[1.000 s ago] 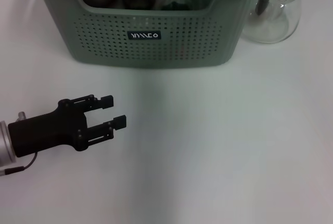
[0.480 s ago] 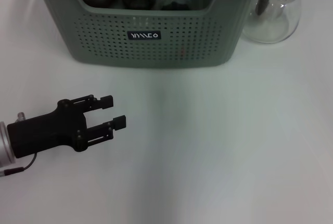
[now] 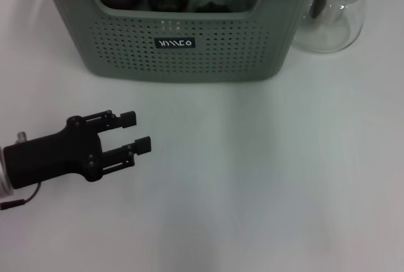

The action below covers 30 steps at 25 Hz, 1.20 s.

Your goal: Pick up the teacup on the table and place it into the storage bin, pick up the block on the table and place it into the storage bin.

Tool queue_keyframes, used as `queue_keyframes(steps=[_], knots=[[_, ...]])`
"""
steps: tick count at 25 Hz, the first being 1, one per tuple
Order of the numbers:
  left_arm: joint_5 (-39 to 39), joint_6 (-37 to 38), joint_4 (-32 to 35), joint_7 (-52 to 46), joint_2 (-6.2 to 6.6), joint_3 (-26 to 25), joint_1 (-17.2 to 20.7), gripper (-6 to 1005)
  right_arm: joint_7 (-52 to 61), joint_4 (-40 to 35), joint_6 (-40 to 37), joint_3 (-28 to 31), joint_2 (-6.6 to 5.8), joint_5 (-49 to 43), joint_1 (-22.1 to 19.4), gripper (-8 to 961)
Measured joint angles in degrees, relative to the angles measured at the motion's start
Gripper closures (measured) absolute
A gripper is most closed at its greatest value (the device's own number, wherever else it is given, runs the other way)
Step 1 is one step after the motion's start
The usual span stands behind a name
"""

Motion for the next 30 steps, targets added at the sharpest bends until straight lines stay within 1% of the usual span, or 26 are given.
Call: queue_keyframes(steps=[3, 4, 5, 9, 10, 11, 17, 19, 21, 23, 26, 30], knots=[[-0.03, 0.53, 0.02, 0.07, 0.27, -1.14, -0.01, 370, -3.75, -3.49, -7.2, 0.39, 0.04, 4.94, -4.84, 103], [-0.03, 0.55, 0.03, 0.11, 0.35, -1.3, -0.02, 369, -5.64, -4.71, -12.19, 1.25, -0.19, 6.83, -7.77, 102], [-0.03, 0.56, 0.03, 0.16, 0.41, -1.4, -0.06, 369, -5.64, -4.71, -12.19, 1.25, -0.19, 6.83, -7.77, 102], [-0.03, 0.58, 0.09, 0.31, 0.49, -1.4, -0.15, 367, -9.61, -5.55, -20.79, 4.52, -0.16, 7.77, -13.02, 102], [-0.03, 0.59, 0.09, 0.32, 0.54, -1.4, -0.24, 367, -11.42, -5.56, -24.63, 6.2, -0.12, 7.81, -15.24, 102], [-0.03, 0.59, 0.09, 0.32, 0.54, -1.4, -0.24, 366, -11.42, -5.56, -24.63, 6.2, -0.12, 7.81, -15.24, 102], [-0.02, 0.59, 0.09, 0.06, 0.79, -1.48, -0.59, 364, -19.15, -4.82, -36.75, 9.02, -0.18, 7.47, -21.43, 102], [-0.02, 0.6, 0.09, 0.07, 0.87, -1.49, -0.73, 363, -22.5, -3.43, -39.07, 9.17, -0.17, 7.17, -23.22, 103], [0.1, 1.5, 0.11, 0.33, 0.94, -1.42, -0.9, 362, -26.84, -0.55, -41.23, 9.19, -0.08, 6.24, -24.69, 103], [0.36, 3.04, 0.29, 0.75, 1.01, -1.17, -0.97, 361, -31.5, 3.84, -42.9, 9.25, -0.06, 5.02, -25.58, 103], [0.68, 6.33, 1.32, 0.97, 1.27, 0.67, -1.09, 360, -40.02, 12.89, -43.89, 9.78, -0.26, 2.92, -26.17, 103], [0.73, 7.1, 1.87, 0.5, 1.65, 3.65, -2.09, 358, -50.63, 23.9, -43.23, 11.91, -0.78, 0.75, -26.24, 103]])
